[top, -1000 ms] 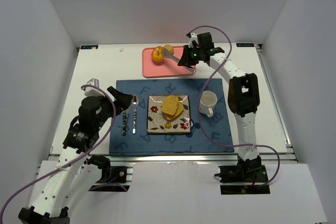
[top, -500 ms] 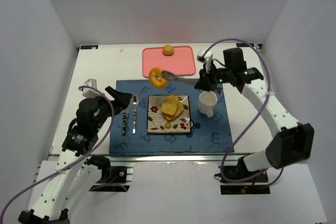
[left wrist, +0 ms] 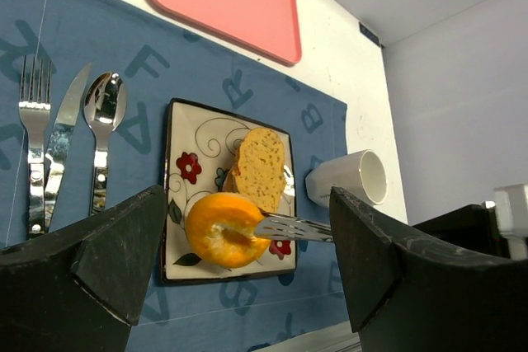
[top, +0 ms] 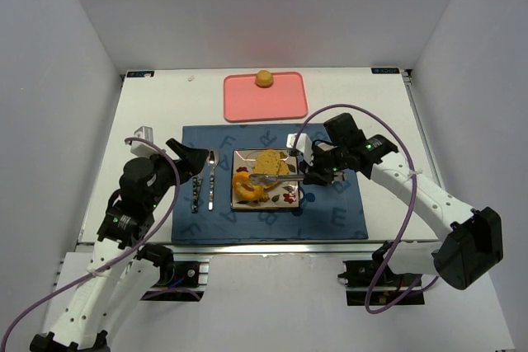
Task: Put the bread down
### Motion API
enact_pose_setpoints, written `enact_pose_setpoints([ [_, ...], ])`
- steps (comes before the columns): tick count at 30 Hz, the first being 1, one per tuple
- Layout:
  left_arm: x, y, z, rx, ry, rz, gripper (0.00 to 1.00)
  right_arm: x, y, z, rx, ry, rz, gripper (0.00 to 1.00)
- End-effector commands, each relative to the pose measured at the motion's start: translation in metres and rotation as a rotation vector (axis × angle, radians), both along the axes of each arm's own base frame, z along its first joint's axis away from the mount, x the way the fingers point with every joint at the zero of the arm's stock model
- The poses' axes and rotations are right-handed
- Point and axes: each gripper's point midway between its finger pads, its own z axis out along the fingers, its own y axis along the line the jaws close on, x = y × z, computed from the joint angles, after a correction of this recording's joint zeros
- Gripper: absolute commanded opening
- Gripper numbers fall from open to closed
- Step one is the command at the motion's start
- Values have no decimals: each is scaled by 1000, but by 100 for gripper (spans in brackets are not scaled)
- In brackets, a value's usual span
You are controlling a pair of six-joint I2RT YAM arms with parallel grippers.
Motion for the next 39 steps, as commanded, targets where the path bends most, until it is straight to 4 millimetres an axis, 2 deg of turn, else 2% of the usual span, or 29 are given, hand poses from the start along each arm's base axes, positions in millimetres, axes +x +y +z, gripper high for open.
enact_pose_setpoints([
  [1, -7, 4, 2, -1, -11, 3, 89, 10, 2, 7, -11, -96, 6, 12],
  [3, -11, 7, 5, -9, -20, 15, 89, 14, 0, 4, -29, -104, -18, 21],
  [14, -18, 11, 6, -28, -26, 35, 89, 11, -3, 2, -33, -106, -21, 40],
  [28, -14, 8, 6, -24, -27, 25, 89, 10, 3, 27, 42, -160, -7, 45],
  [39, -13, 8, 4, -18, -22, 22, 89, 10, 5, 26, 47, -153, 0, 46],
])
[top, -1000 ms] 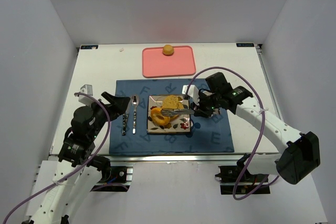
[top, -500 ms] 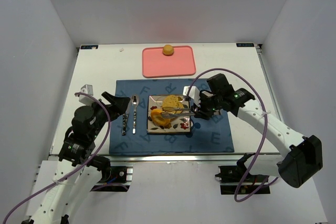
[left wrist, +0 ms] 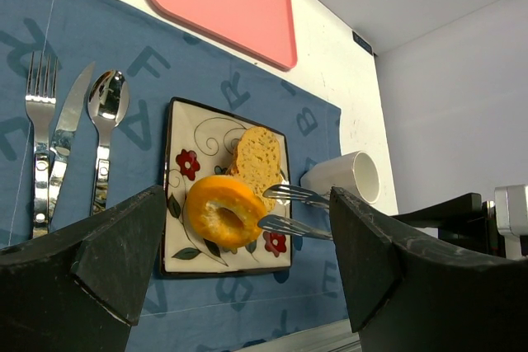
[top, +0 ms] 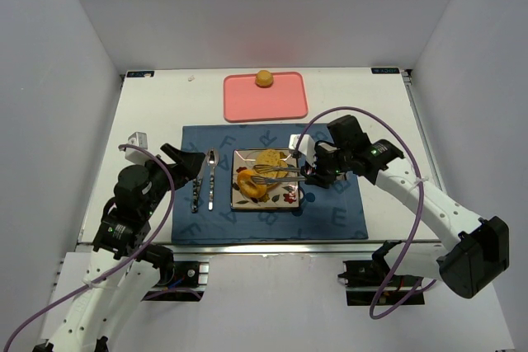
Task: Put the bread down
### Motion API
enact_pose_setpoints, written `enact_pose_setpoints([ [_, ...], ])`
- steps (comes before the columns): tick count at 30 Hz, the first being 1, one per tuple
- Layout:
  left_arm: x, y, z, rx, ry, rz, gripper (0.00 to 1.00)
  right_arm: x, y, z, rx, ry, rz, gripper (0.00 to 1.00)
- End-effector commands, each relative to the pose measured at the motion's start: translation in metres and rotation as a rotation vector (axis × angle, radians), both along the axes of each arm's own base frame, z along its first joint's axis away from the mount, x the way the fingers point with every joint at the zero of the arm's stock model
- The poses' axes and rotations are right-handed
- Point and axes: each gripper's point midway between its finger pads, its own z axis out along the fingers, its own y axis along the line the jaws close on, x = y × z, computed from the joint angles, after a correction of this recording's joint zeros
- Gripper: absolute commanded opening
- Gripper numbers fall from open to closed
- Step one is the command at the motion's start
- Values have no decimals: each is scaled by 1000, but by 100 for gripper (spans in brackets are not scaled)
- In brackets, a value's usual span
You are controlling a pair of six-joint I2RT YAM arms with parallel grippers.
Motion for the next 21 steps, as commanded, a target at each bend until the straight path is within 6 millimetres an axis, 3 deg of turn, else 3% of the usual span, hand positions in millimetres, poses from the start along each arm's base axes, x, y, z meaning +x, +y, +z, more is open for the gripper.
enact_pose_setpoints([
  [1, 2, 0, -2, 4, -1, 1, 89, 7, 11, 20, 63, -63, 18, 46],
  [9, 3, -1, -1, 3, -7, -1, 89, 23, 19, 51, 158, -114, -75, 41],
  [16, 4, -1, 2, 8, -13, -6, 89, 43, 22, 77, 249, -101, -189, 23],
  [21, 3, -1, 2, 7, -16, -4, 89, 78, 15, 90, 305, -56, -334, 6],
])
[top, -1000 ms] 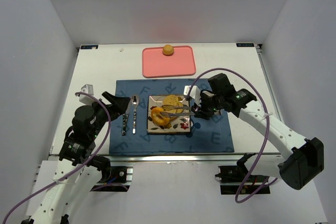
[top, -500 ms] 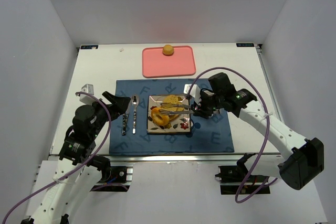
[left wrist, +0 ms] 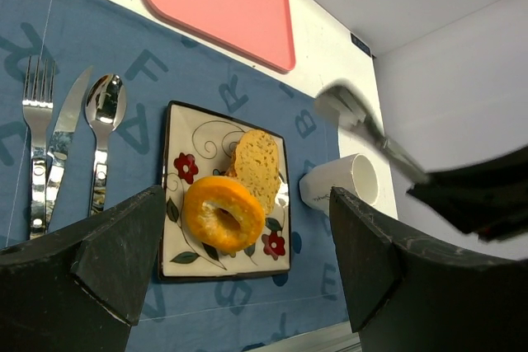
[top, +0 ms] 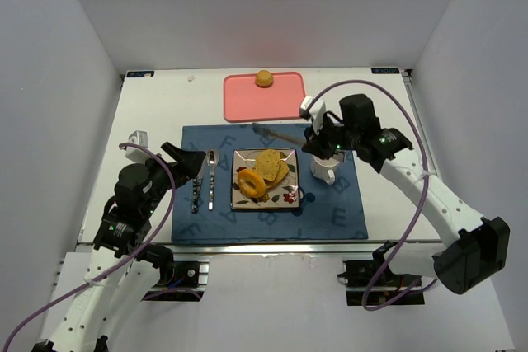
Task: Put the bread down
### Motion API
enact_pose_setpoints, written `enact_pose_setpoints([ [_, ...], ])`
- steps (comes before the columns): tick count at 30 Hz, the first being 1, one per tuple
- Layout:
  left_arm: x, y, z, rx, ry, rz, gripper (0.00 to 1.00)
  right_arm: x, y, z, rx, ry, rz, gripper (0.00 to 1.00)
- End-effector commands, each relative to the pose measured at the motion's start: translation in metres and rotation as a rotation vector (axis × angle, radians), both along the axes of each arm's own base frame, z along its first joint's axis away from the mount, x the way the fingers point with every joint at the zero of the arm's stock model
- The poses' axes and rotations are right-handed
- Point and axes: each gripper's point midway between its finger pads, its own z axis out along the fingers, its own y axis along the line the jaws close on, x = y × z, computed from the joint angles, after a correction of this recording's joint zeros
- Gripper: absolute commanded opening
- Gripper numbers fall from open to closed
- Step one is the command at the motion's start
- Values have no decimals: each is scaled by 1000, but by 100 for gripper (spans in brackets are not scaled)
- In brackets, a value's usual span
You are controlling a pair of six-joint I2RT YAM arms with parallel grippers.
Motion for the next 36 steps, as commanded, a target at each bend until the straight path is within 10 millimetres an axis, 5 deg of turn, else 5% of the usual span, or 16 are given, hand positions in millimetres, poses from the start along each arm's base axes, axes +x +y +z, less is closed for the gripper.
enact_pose_setpoints([
  [1, 0, 0, 2, 7, -14, -5, 89, 38, 0, 37, 118, -17, -129, 4],
  [6, -2, 2, 5, 3, -23, 0, 89, 103, -55, 33, 235, 142, -462, 0],
  [10, -1, 0, 4, 2, -27, -6, 89, 144, -136, -1, 211, 201, -753, 0],
  [16, 2, -3, 5, 9, -32, -21, 89, 155, -255, -87, -21, 235, -1125, 4],
  [19, 4, -4, 4, 11, -32, -26, 89, 152, -289, -119, -138, 223, -1213, 11],
  [22, 6, -6, 2, 12, -27, -34, 90, 143, -298, -158, -226, 285, -1218, 27],
  [25, 9, -9, 2, 14, -25, -43, 90, 139, -302, -187, -277, 336, -1204, 54],
  [29, 13, -10, 5, 22, -29, -47, 90, 128, -299, -218, -329, 431, -1127, 64],
  [32, 14, -10, 7, 24, -34, -45, 90, 120, -300, -221, -354, 469, -1095, 72],
  [36, 16, -11, 6, 26, -32, -45, 91, 119, -308, -184, -310, 416, -1060, 89],
])
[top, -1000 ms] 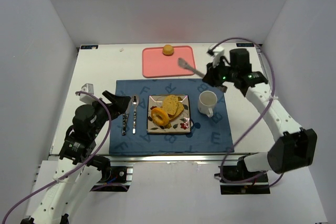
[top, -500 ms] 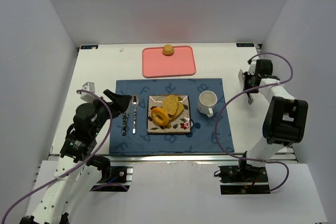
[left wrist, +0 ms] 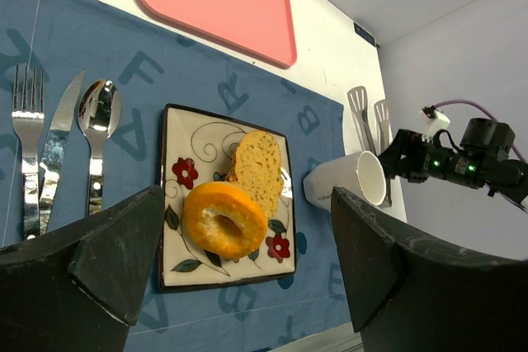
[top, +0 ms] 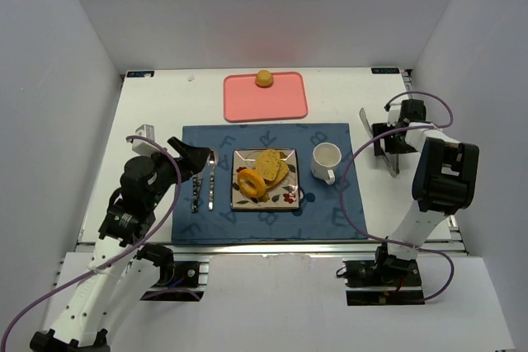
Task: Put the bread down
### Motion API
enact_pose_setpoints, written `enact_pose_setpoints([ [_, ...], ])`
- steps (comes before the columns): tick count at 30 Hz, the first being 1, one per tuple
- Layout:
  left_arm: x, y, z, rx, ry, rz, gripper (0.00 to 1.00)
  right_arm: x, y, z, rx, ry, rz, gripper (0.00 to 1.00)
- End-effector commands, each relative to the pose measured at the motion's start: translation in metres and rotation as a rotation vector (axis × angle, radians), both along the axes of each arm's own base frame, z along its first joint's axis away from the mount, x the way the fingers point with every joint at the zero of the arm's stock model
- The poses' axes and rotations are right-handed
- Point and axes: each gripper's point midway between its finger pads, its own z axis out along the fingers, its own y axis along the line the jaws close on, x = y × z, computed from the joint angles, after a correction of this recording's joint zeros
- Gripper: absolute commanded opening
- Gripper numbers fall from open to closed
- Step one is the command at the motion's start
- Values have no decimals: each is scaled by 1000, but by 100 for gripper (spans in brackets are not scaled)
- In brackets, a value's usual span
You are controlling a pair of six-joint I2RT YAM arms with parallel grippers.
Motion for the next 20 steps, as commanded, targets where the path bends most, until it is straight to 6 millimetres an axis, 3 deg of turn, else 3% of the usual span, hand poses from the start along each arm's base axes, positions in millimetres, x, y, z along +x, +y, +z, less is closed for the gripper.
enact_pose_setpoints([
  [1, 3, -2, 9, 0, -36, -13, 91, -16, -1, 26, 31, 2, 78, 89],
  [4, 8, -4, 5, 2, -30, -13, 93, -17, 2, 82, 13, -122, 143, 89],
  [8, 17, -14, -2, 22, -2, -59, 93, -18, 14, 134, 39, -239, 162, 89],
  [10, 23, -21, 2, 53, -3, -101, 93, -17, 26, 163, 96, -314, 166, 89],
  [11, 30, -26, -6, 73, 30, -123, 93, -17, 31, 172, 121, -341, 166, 89],
  [16, 47, -43, 7, 127, 0, -220, 93, -15, 76, 234, 403, -436, 161, 90],
  [17, 49, -44, 9, 134, -3, -226, 93, -12, 81, 254, 438, -466, 176, 89],
  [20, 55, -47, 13, 153, -10, -244, 93, -6, 97, 279, 547, -518, 198, 89],
])
